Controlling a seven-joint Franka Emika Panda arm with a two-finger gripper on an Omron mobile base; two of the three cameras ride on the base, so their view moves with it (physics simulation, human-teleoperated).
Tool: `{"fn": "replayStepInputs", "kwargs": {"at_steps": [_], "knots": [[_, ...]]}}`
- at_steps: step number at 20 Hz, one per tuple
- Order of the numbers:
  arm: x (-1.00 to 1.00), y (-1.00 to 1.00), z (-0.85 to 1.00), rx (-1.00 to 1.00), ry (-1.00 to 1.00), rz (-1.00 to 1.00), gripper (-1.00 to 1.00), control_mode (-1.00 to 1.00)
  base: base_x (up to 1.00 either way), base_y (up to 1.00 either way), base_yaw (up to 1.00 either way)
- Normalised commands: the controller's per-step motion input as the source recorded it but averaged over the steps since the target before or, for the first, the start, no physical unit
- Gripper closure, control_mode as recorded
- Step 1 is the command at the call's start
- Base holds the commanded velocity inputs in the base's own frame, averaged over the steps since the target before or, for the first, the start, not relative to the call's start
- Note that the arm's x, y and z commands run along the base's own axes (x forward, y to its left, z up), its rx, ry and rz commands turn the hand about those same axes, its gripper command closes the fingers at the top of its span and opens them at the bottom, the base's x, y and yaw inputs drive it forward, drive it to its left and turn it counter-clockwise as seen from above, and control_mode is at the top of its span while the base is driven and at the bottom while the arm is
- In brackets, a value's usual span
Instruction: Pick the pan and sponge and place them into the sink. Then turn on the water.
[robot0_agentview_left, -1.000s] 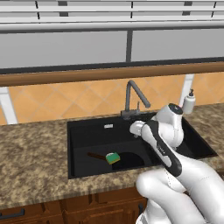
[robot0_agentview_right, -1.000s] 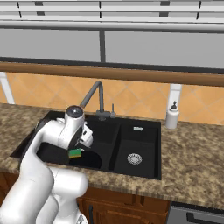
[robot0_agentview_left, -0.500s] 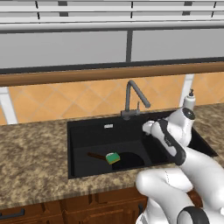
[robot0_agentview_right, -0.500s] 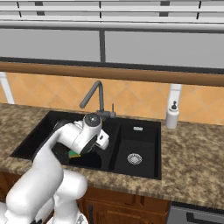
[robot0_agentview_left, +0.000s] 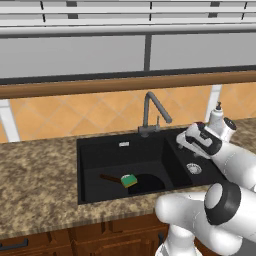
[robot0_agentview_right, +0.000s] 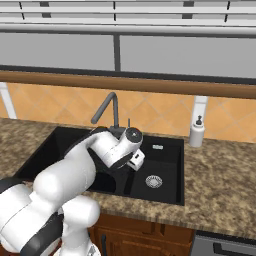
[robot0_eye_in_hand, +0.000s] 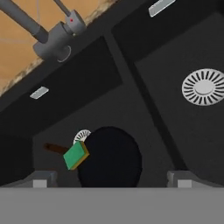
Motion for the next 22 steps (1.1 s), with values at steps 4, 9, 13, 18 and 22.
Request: {"fn": "replayStepInputs", "kwargs": {"at_steps": [4,9,13,18,22], "knots": [[0.01,-0.23,0.0,0.12,0.05,0.0,-1.0,-1.0,0.0,0.0,0.0],[0.02,-0.04,0.0,0.01,0.0,0.0,-1.0,-1.0,0.0,0.0,0.0],[0.22,0.0,-0.01,0.0,0.0,0.0,-1.0,-1.0,0.0,0.0,0.0],[0.21,0.04,0.0,0.0,-0.01,0.0,-1.0,-1.0,0.0,0.0,0.0],[0.08,0.05,0.0,0.08,-0.17,0.0,-1.0,-1.0,0.0,0.0,0.0]]}}
